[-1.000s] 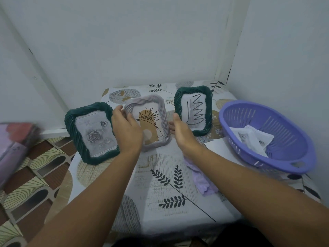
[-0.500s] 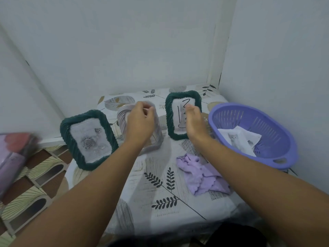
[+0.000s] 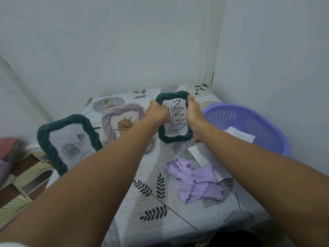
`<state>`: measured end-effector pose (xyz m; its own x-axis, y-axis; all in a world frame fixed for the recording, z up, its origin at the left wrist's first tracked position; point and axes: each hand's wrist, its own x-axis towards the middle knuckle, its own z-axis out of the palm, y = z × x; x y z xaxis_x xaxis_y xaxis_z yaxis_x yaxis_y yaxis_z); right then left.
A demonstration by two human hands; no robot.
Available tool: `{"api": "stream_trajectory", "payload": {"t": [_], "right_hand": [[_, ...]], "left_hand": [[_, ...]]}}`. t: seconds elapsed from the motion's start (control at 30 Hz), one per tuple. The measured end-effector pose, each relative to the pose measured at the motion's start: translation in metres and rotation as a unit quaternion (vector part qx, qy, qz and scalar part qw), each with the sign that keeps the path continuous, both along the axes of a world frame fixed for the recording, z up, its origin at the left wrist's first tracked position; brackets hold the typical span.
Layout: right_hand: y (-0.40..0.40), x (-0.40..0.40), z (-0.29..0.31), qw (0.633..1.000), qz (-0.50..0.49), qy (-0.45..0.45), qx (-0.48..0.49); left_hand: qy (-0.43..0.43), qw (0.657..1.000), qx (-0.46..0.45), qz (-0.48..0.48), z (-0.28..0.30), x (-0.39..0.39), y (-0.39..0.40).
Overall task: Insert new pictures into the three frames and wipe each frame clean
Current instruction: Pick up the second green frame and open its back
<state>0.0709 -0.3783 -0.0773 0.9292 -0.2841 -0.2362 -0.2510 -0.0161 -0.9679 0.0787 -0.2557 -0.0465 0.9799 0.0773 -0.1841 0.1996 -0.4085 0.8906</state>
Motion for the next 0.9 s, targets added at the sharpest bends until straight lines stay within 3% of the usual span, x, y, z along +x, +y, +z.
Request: {"api": "stream_trajectory", "payload": {"t": [0.17, 0.43, 0.57, 0.73, 0.9], "right_hand": [[0.004, -0.001, 0.006, 0.999, 0.011, -0.002, -0.048], [-0.003, -0.025, 0.022, 0.997, -0.025, -0.07, -0.005], [-0.007, -0.048, 0.014, 0.993, -0.003, -0.113, -0.027], [0.01, -0.076, -0.018, 0.99, 0.121, -0.041, 0.057], [0.037, -0.103, -0.03, 0.976, 0.16, 0.009, 0.147]], "left_hand": [[-0.034, 0.999, -0.007, 0.034, -0.007, -0.002, 0.006], [-0.138, 0.99, -0.041, 0.004, 0.018, -0.033, 0.015], [-0.126, 0.988, -0.082, 0.015, 0.028, -0.061, 0.039], [-0.08, 0.99, -0.112, 0.025, 0.023, -0.1, 0.081], [-0.056, 0.989, -0.127, 0.044, 0.013, -0.139, 0.115]]}}
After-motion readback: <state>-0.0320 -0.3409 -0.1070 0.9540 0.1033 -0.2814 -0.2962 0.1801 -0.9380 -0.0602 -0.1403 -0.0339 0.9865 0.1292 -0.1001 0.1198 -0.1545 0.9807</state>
